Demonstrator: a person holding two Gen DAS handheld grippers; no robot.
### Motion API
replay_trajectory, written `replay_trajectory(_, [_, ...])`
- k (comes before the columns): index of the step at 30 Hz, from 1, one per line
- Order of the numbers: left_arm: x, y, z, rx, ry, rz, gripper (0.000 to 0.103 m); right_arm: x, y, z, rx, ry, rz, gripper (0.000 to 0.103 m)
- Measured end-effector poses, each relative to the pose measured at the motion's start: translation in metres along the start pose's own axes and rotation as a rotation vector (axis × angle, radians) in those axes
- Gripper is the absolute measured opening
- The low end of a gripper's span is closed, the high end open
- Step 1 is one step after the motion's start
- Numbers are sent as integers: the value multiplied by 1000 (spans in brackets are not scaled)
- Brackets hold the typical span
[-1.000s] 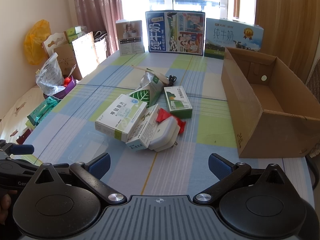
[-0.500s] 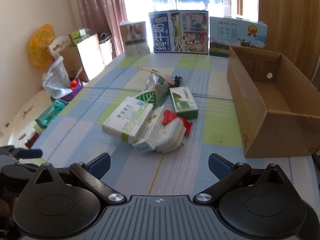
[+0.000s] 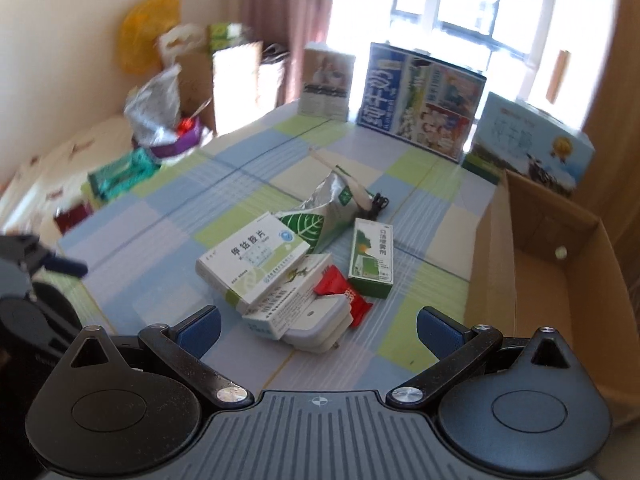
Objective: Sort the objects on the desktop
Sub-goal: 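Lower the left tool onto the clear plastic tray and close on it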
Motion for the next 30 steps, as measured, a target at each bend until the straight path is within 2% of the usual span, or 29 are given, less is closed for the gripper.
replay_trajectory(6, [17, -3, -18, -22, 50, -47, 102, 9, -9, -19, 62, 32, 185, 101])
replay_trajectory(9, [25, -5, -27, -40, 68, -52, 101, 10, -10, -28, 89, 10, 276, 101])
replay_trajectory(11, [30, -6, -34, -49, 85, -48, 97, 8, -10, -34, 93, 12, 339, 101])
replay_trajectory(18, [40, -6, -64, -70, 161, -38, 90, 4, -18, -63, 176, 89, 375, 101])
replay_trajectory(24, [43, -8, -84, -74, 211, -55, 81, -1, -23, -88, 209, 148, 401, 101])
replay_trajectory(30, [44, -8, -94, -94, 243, -51, 70, -9, -15, -109, 239, 201, 517, 99])
Point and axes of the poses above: each gripper's, at about its wrist camera, not at the fingertips, and z roughly against the way its jaws point, y to its left, x to its top, the point moved 2 cm from there along -z, roughly the way its jaws point, and after that the axes turned 3 degrees about -y, right-handed, at the moved point
